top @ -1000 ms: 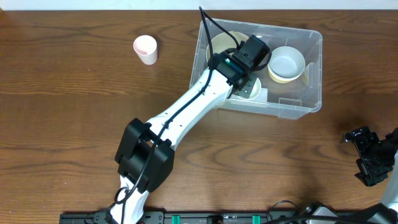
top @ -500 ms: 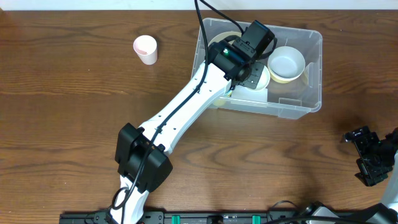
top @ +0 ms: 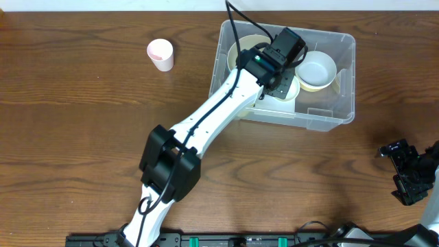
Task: Pack container
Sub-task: 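Lower the white cup right of the blue cup and release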
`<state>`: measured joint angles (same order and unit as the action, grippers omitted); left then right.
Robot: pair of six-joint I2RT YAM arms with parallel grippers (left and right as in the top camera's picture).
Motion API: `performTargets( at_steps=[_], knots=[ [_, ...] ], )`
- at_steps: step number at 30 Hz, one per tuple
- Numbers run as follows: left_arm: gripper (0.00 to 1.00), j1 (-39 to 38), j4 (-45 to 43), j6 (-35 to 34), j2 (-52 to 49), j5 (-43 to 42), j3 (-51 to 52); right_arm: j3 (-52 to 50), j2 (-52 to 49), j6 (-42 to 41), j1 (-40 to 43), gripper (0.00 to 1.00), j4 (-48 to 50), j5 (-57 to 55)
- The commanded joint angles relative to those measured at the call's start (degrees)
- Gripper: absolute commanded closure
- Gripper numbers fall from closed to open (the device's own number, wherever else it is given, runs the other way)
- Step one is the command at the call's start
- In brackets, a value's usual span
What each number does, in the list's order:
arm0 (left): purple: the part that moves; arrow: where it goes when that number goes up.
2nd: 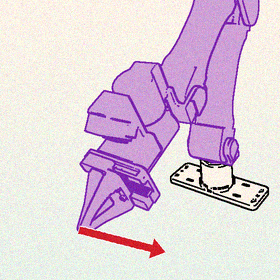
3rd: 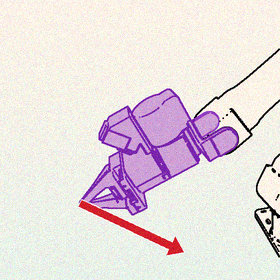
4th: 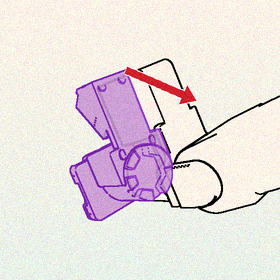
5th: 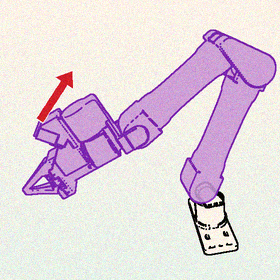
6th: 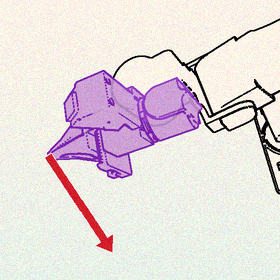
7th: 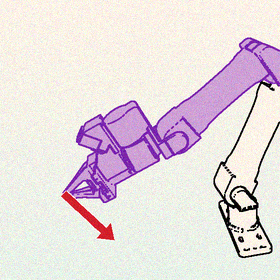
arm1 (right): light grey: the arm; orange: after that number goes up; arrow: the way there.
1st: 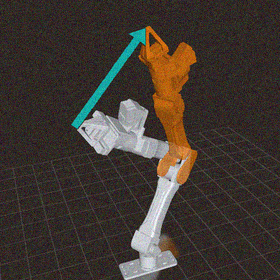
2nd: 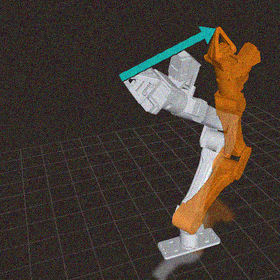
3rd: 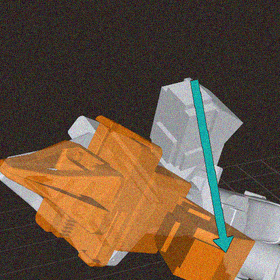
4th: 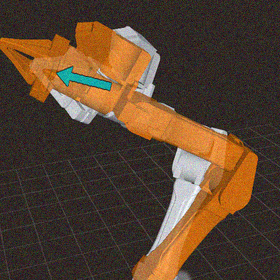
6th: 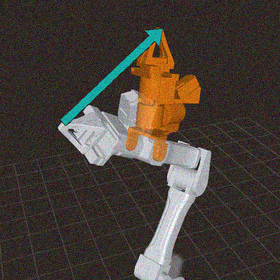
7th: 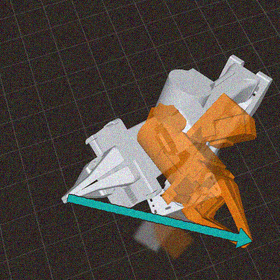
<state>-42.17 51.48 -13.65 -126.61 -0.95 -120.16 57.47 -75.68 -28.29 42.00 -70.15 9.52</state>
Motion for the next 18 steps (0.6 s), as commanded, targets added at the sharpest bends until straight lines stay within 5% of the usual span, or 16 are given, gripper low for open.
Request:
performTargets(
  at_steps=[1,18],
  knots=[
    [0.92,0.0,-0.6,0.1,-1.4,0.0,-0.8,0.0,0.7,-0.8,0.5,0.01,0.1,0.4],
    [0.88,0.0,-1.0,0.5,-2.6,0.1,0.5,0.0,0.7,-0.8,0.5,0.01,0.1,0.4]
  ],
)
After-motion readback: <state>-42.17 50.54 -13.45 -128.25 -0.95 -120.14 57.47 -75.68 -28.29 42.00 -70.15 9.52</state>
